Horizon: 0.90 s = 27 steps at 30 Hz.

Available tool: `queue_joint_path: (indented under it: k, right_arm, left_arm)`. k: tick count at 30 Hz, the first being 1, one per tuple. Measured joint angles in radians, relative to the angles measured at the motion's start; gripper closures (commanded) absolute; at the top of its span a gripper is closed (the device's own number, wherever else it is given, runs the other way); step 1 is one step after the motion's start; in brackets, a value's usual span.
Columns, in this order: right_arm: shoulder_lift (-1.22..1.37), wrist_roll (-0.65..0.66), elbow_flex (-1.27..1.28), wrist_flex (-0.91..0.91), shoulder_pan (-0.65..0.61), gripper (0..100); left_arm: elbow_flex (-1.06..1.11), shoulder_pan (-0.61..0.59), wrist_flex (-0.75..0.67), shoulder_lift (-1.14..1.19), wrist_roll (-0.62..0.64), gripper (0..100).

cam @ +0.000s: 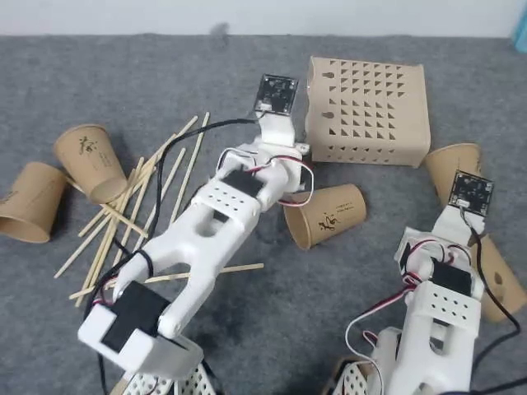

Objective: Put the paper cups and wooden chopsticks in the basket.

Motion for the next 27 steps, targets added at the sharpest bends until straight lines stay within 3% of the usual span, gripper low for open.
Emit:
queue_joint_path:
  k: [7,10,16,27]
  right_arm:
    - [0.000,0.000,0.000,0.000,0.000,99.2]
    - [0.000,0.000,0.000,0.000,0.000,99.2]
    - [0.000,0.000,0.000,0.000,0.000,99.2]
    - [0.000,0.000,0.003,0.000,0.000,99.2]
  left_arm:
    - [0.083,-0.029,-0.428,0.172,0.000,98]
    - [0.087,-0.031,-0.542,0.222,0.000,98]
    - [0.087,-0.031,-0.566,0.224,0.000,98]
    - [0.032,0.043,-0.390,0.224,0.066,98]
